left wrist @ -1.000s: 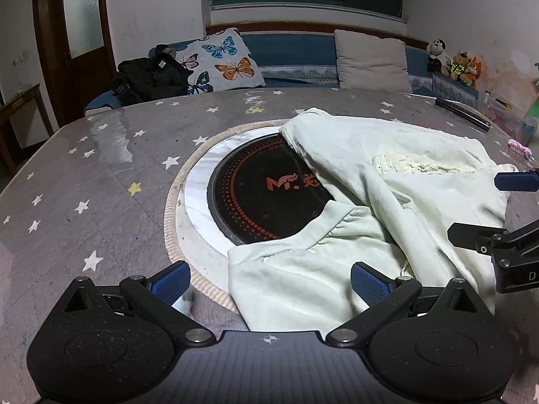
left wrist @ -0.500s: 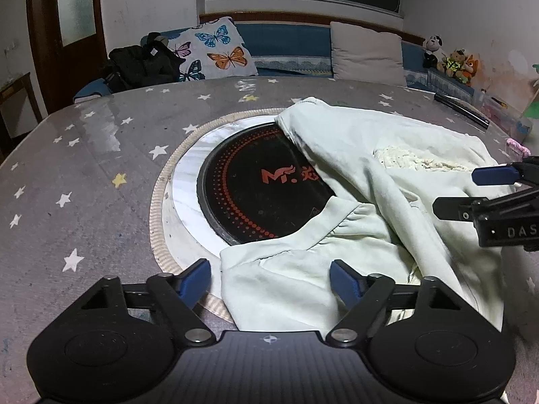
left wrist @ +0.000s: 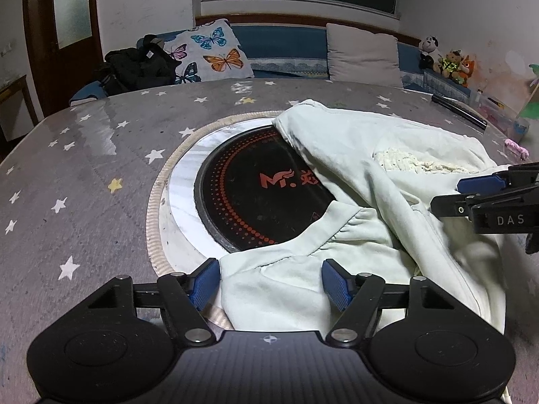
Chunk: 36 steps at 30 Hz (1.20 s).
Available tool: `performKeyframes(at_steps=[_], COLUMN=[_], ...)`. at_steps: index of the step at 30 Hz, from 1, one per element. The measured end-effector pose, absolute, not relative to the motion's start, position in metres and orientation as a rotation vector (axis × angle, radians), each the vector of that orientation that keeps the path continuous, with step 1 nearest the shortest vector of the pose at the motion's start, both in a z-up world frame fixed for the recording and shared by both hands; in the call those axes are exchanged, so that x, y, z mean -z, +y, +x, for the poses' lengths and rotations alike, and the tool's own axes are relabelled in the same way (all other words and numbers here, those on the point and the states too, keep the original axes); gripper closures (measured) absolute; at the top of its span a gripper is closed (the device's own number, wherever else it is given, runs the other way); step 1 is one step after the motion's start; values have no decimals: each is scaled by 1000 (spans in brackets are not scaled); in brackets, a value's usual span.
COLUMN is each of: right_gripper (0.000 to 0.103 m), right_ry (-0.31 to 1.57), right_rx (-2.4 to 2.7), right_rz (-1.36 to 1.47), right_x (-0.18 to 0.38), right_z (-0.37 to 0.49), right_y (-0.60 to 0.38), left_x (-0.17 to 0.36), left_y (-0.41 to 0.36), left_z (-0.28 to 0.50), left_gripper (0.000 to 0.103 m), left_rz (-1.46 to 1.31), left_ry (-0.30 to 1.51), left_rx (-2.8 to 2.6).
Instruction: Fold clothes
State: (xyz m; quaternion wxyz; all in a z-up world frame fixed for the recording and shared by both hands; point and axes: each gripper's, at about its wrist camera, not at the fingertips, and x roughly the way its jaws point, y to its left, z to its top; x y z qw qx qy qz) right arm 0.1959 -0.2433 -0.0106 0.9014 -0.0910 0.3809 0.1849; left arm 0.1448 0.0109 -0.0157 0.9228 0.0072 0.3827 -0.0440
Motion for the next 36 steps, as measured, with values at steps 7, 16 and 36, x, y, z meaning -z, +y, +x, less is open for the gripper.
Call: performKeyframes(at_steps=[7,16,36], right_gripper=[50,63,101], right_ry=[804,798,671], right_rx=[-389,-403,-374], right_rz=[-174,-121,-36], right_x=[15,10,-23], right_z=[200,198,158], right_y=[-244,-254,-296], left_x=[16,12,18], left_y=[11,11,-1], left_z=[147,147,155], left_gripper=[33,32,82], left_rz=[21,18,36], left_ry=[786,772,753], left_rx=[93,88,148])
